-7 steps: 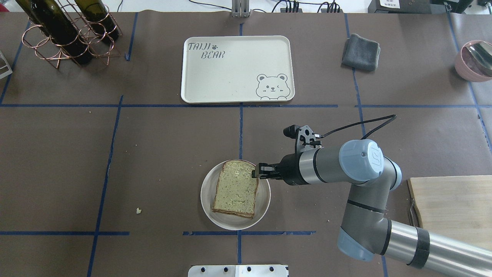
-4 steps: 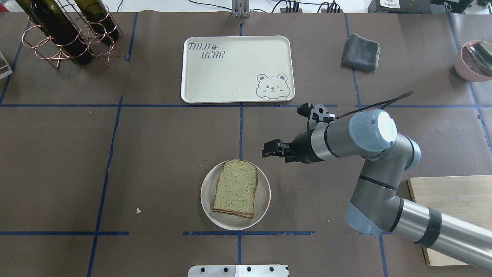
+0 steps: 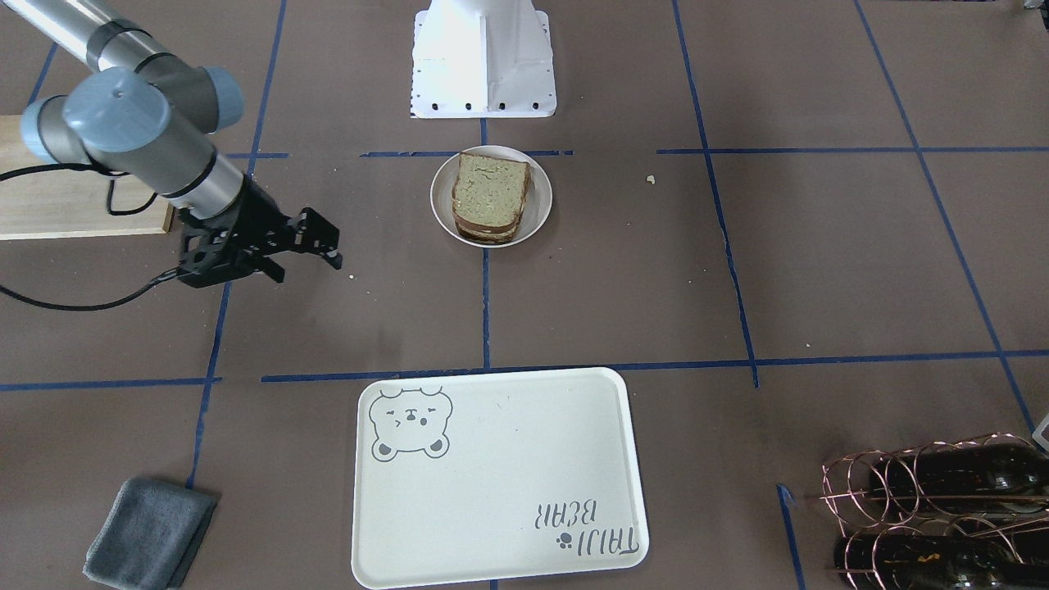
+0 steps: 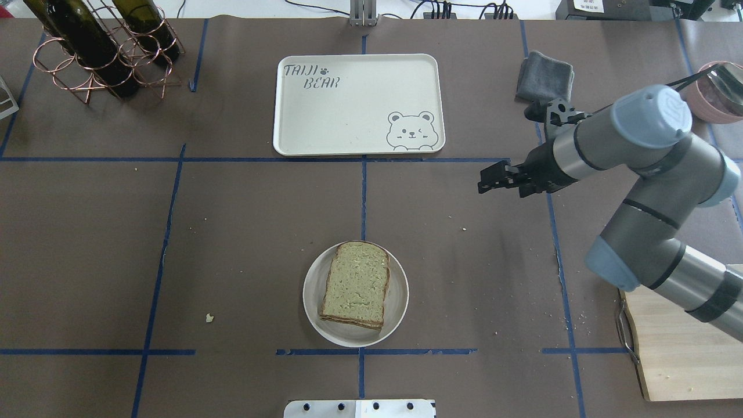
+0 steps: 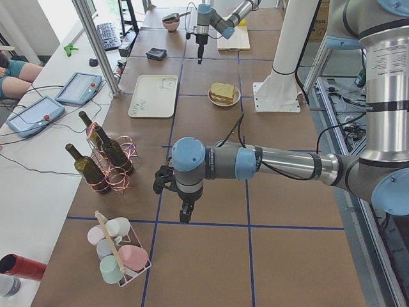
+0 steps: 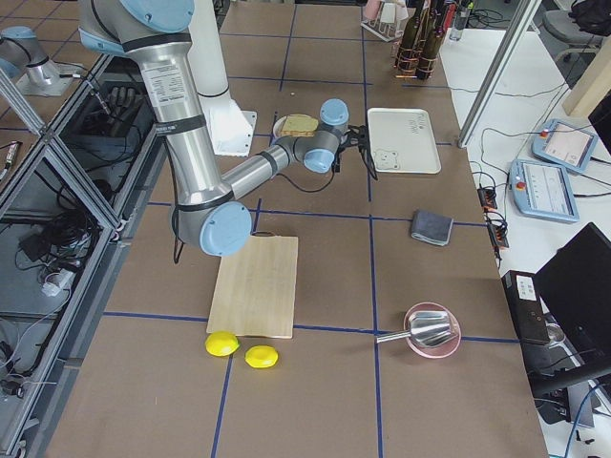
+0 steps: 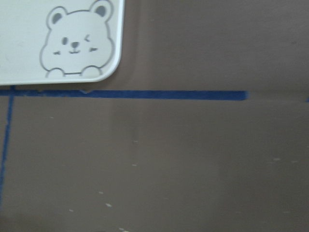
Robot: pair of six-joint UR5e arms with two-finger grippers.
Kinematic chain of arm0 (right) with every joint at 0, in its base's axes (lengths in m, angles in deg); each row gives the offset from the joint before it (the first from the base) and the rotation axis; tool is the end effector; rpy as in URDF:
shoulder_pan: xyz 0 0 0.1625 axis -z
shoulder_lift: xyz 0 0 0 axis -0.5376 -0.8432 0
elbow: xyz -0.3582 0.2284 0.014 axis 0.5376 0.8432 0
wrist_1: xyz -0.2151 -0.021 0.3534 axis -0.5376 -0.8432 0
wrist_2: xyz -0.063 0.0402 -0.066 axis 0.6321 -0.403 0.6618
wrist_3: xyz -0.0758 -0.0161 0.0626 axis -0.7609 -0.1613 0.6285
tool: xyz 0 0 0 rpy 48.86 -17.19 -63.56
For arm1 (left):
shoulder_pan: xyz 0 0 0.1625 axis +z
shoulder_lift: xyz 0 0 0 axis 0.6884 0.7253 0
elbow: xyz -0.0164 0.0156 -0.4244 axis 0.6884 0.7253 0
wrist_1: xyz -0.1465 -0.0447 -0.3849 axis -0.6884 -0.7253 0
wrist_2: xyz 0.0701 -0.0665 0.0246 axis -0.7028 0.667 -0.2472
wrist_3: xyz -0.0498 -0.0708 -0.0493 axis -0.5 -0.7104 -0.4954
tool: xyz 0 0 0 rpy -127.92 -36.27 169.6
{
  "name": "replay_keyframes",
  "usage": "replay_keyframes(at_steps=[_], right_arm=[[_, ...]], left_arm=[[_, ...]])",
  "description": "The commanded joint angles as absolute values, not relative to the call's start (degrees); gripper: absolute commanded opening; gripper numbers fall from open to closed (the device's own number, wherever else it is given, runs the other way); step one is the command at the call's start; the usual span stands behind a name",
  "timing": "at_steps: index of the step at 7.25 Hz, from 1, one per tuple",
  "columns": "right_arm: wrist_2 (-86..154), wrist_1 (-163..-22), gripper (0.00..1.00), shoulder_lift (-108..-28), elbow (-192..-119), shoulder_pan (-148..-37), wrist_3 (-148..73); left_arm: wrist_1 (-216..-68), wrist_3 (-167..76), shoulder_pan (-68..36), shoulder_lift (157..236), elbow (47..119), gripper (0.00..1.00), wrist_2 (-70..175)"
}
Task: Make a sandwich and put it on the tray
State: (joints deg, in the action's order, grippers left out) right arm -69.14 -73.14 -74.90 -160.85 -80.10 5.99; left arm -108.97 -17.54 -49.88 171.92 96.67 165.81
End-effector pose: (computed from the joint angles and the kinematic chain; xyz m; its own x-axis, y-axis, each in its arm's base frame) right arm -0.3397 -0.4824 0.3977 0.4781 -0.0753 0.8751 -0.0401 0.9934 0.1074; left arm -0.0893 -0.4485 0.5844 0.7026 0.2226 -0.6759 -0.1019 0.9715 0.2141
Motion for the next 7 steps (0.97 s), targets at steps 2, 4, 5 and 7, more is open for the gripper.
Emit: replay_keyframes(at_steps=[2,4,5,7], right_arm=[[-77.7,-75.5,1.0,-89.7,-162.3,-96.2,-23.5],[-77.5,-81.9,1.0,-95.3,-162.4,-104.5,-42.1],[-77.6,-90.4,1.0,-95.4,-163.7,-109.5,-49.0],[-77.2,-104.0,1.0,-96.0,-167.4,-118.4,-58.9]], left_arm=[[-117.6,-18.1,-49.6,179.3,95.4,1.0,166.3],[-121.1,-21.4,-47.1,179.9,95.0,1.0,172.9],[-123.4,-26.3,-43.4,180.1,97.8,1.0,173.0],[-126.7,-35.3,-33.4,179.7,104.5,1.0,172.2]])
